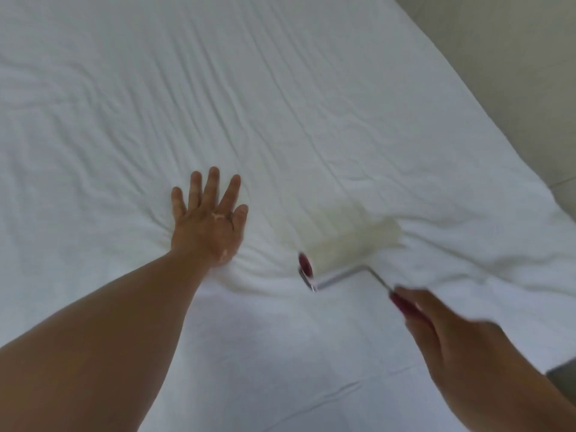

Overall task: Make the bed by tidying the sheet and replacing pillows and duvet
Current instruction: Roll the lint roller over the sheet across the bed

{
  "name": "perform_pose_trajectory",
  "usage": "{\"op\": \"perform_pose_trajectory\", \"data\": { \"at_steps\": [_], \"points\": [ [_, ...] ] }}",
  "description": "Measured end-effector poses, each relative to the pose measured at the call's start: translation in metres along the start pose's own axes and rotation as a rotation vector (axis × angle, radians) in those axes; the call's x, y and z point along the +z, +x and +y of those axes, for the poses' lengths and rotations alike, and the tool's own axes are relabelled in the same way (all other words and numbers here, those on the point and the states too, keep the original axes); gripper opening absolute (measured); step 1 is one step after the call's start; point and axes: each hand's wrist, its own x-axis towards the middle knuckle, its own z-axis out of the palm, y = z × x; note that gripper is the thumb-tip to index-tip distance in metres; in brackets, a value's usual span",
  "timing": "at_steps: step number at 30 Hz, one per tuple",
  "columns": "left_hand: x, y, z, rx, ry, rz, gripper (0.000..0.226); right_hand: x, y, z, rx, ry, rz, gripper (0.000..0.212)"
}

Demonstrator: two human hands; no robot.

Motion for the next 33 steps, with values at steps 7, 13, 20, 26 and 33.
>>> {"op": "perform_pose_trajectory", "data": {
  "at_steps": [7, 13, 20, 26, 33],
  "points": [
    [0.002, 0.006, -0.002, -0.013, 0.016, -0.016, 0.063, 0.014, 0.131, -0.055, -0.151, 0.078, 0.095, 0.016],
    [-0.003, -0.004, 0.006, -0.021, 0.040, 0.023, 0.063, 0.071, 0.011, 0.039, -0.052, 0.031, -0.119, 0.039],
    [0.004, -0.023, 0.028, -0.044, -0.006, 0.013, 0.065, 0.085, -0.023, 0.062, 0.008, -0.072, -0.177, 0.048],
    [0.012, -0.018, 0.027, -0.060, 0.043, 0.006, 0.065, 0.057, 0.073, -0.008, -0.157, 0.132, 0.051, 0.020],
    [0.007, -0.027, 0.030, -0.070, 0.036, 0.012, 0.068, 0.095, -0.037, 0.092, -0.065, 0.095, -0.149, 0.044]
  ]
}}
